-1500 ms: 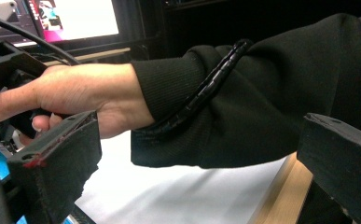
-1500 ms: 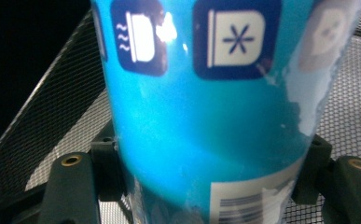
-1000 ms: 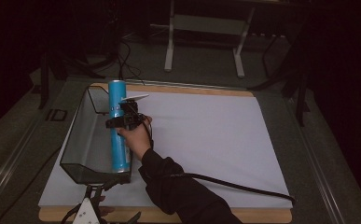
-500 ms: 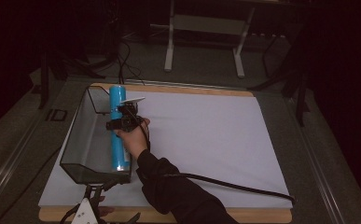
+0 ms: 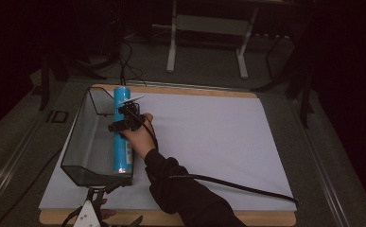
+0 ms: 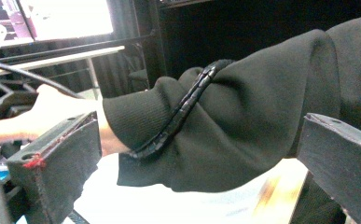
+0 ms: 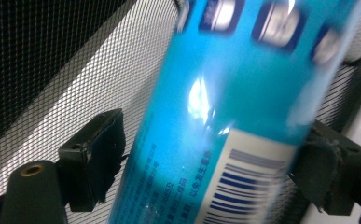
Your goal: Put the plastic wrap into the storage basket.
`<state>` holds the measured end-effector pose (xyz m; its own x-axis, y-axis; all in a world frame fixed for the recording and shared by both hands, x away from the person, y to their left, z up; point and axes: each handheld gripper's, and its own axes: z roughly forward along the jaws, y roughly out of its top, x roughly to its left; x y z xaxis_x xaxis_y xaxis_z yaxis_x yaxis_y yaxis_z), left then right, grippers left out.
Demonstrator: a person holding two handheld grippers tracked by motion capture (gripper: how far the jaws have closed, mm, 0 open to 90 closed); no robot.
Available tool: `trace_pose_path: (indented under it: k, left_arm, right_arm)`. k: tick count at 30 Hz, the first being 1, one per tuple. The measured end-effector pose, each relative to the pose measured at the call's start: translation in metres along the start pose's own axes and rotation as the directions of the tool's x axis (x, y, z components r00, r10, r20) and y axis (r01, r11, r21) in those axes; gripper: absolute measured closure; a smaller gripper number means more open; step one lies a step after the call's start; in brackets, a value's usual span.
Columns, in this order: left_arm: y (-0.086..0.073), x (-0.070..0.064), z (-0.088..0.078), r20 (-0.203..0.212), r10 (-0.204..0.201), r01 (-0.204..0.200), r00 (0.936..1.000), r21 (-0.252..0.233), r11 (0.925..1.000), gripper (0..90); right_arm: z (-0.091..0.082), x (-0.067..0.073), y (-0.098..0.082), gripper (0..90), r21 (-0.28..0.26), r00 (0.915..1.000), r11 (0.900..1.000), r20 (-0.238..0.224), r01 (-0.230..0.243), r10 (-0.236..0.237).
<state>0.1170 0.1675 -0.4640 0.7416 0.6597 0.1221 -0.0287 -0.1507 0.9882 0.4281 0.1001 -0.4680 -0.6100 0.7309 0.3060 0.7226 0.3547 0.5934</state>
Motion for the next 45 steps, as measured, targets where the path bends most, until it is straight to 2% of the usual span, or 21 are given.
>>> trace_pose_path:
  k: [1, 3, 6, 12, 15, 21, 24, 25, 31, 32, 39, 42, 45]
  left_arm:
    - [0.0, 0.0, 0.0, 0.0, -0.001, 0.001, 1.0, 0.0, 1.0, 0.7]
    - [0.0, 0.0, 0.0, 0.0, 0.001, -0.001, 1.0, 0.002, 1.0, 0.7]
    - [0.0, 0.0, 0.001, 0.003, 0.002, -0.002, 1.0, 0.005, 1.0, 0.7]
    - [0.0, -0.001, 0.002, 0.003, 0.003, -0.003, 1.0, 0.009, 1.0, 0.7]
    - [0.0, -0.001, 0.003, 0.001, 0.001, -0.001, 1.0, 0.011, 0.9999, 0.7]
    - [-0.001, -0.001, 0.003, 0.0, 0.0, 0.0, 1.0, 0.012, 0.9999, 0.7]
    - [-0.001, -0.001, 0.004, 0.0, 0.0, 0.0, 1.0, 0.014, 0.9999, 0.7]
    - [-0.001, -0.001, 0.004, 0.0, 0.001, -0.001, 1.0, 0.013, 0.9999, 0.7]
    - [-0.001, -0.001, 0.004, 0.0, -0.001, 0.001, 1.0, 0.018, 0.9998, 0.7]
    - [-0.001, -0.001, 0.004, 0.0, 0.001, -0.001, 1.0, 0.019, 0.9998, 0.7]
    - [-0.001, -0.002, 0.005, 0.001, 0.004, -0.004, 1.0, 0.021, 0.9998, 0.7]
    - [-0.001, -0.002, 0.006, 0.0, 0.007, -0.007, 1.0, 0.024, 0.9997, 0.7]
    - [-0.001, -0.002, 0.006, 0.001, 0.007, -0.007, 1.0, 0.026, 0.9996, 0.7]
  right_arm:
    - [-0.003, 0.0, 0.002, 13.6, -0.001, 0.9999, 1.0, 0.009, 0.009, -0.009]
    - [-0.008, -0.003, 0.004, 13.4, 0.008, 0.9997, 1.0, -0.007, 0.025, -0.025]
    - [-0.018, -0.007, 0.005, 12.9, -0.001, 0.9996, 1.0, -0.001, 0.028, -0.028]
    - [-0.034, -0.011, 0.001, 12.3, -0.013, 0.9972, 0.997, 0.016, 0.073, -0.073]
    - [-0.042, -0.013, 0.001, 12.4, -0.027, 0.9948, 0.995, 0.038, 0.095, -0.094]
    - [-0.061, -0.02, -0.004, 12.3, -0.062, 0.9902, 0.989, 0.054, 0.132, -0.128]
    - [-0.073, -0.023, -0.009, 12.2, -0.075, 0.9828, 0.982, 0.069, 0.176, -0.171]
    - [-0.073, -0.023, -0.009, 12.2, -0.075, 0.9828, 0.982, 0.069, 0.176, -0.171]
    - [-0.093, -0.029, -0.021, 12.1, -0.104, 0.97, 0.966, 0.078, 0.238, -0.23]
    - [-0.1, -0.032, -0.026, 11.9, -0.107, 0.9638, 0.96, 0.09, 0.26, -0.251]
    - [-0.117, -0.045, -0.041, 11.9, -0.134, 0.9592, 0.951, 0.09, 0.278, -0.268]
    - [-0.127, -0.052, -0.051, 11.9, -0.139, 0.9543, 0.945, 0.089, 0.295, -0.285]
    - [-0.137, -0.058, -0.063, 11.8, -0.147, 0.9542, 0.943, 0.081, 0.297, -0.288]
